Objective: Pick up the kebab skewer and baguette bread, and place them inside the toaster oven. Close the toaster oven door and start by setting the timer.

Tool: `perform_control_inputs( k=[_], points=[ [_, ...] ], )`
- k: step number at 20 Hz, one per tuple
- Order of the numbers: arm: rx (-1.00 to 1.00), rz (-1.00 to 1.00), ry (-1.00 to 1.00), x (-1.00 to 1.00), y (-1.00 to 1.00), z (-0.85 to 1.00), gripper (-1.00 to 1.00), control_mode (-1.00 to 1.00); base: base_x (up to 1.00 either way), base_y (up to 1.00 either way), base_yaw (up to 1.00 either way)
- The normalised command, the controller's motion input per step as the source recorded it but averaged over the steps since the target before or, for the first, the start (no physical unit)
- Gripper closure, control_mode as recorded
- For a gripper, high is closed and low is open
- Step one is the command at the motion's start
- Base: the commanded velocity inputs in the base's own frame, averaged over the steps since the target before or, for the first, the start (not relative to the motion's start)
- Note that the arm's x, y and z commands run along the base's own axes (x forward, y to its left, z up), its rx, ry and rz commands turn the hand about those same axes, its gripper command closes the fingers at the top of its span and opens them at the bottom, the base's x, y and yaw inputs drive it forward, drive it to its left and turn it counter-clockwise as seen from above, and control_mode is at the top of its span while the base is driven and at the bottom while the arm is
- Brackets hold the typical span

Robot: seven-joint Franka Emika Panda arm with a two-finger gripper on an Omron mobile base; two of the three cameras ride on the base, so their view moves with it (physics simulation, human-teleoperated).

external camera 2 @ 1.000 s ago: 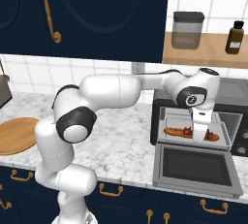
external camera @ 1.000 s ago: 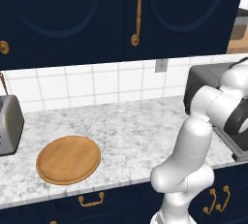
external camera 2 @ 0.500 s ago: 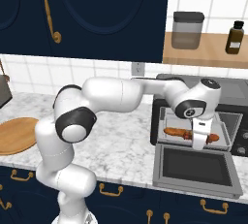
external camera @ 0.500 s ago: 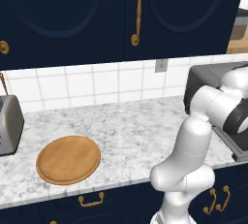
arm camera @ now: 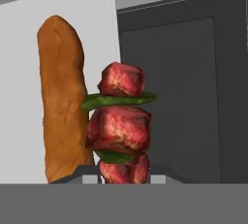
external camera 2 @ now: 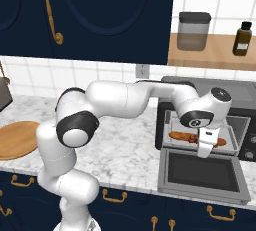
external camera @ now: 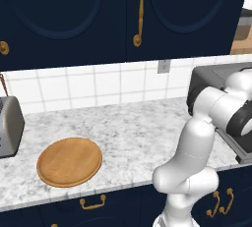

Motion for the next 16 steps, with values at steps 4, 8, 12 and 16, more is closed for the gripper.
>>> perform_control_inputs(
  k=[4, 8, 12, 16],
  points=[
    [0.07, -0.05, -0.07, 0.28, -0.09, 0.03, 1.00, -1.00, 0.00, 0.00, 0.00],
    [0.08, -0.05, -0.04, 0.29, -0.19, 0.02, 1.00, -1.00, 0.00, 0.00, 0.00],
    [0.05, -0.04, 0.00, 0.04, -0.24, 0.25, 1.00, -1.00, 0.00, 0.00, 0.00],
    [0.01, -0.02, -0.01, 0.01, -0.11, 0.18, 1.00, -1.00, 0.00, 0.00, 0.00]
  ],
)
